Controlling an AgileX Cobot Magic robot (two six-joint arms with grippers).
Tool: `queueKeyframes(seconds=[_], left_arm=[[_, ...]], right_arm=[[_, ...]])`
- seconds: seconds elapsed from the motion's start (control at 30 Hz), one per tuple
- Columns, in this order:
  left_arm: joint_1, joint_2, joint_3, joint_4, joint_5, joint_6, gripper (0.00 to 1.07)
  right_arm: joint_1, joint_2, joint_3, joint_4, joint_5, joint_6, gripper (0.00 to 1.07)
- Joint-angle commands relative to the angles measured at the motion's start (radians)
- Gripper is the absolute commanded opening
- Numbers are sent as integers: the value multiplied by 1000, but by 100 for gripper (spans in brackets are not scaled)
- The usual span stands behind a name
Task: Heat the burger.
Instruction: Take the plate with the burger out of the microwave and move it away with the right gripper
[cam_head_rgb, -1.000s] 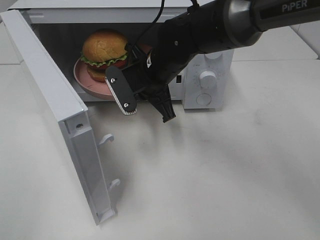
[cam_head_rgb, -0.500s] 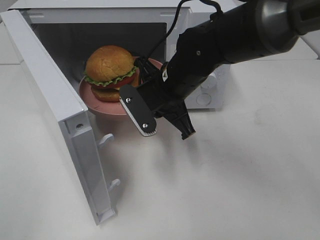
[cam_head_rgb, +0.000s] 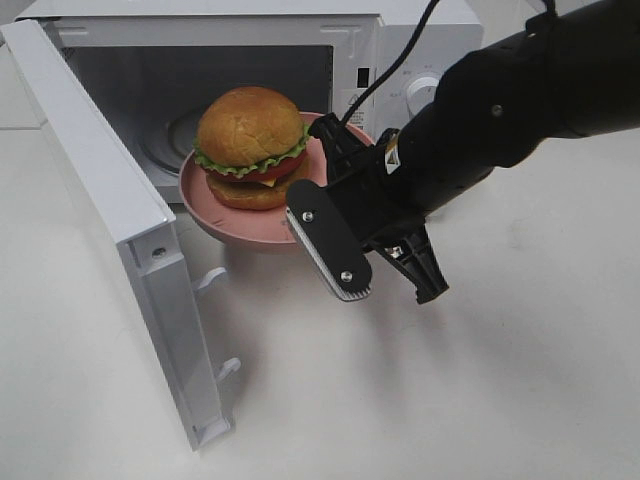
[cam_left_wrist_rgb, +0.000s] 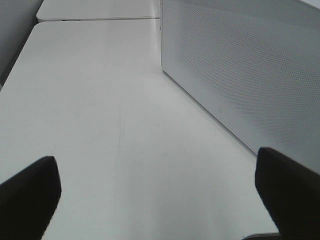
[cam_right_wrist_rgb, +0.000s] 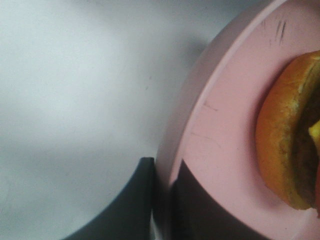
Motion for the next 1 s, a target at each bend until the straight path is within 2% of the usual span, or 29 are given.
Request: queueKeyframes(seconds=[0.03, 0.57, 1.0], left_arm=[[3, -5, 3, -3, -13, -7, 98], [3, -5, 3, -3, -13, -7, 98], [3, -5, 3, -3, -13, -7, 98]], right_arm=[[-1, -55, 30, 4, -60, 1, 0], [-1, -256, 220, 4, -54, 33, 0], [-1, -481, 413, 1, -46, 58, 0]])
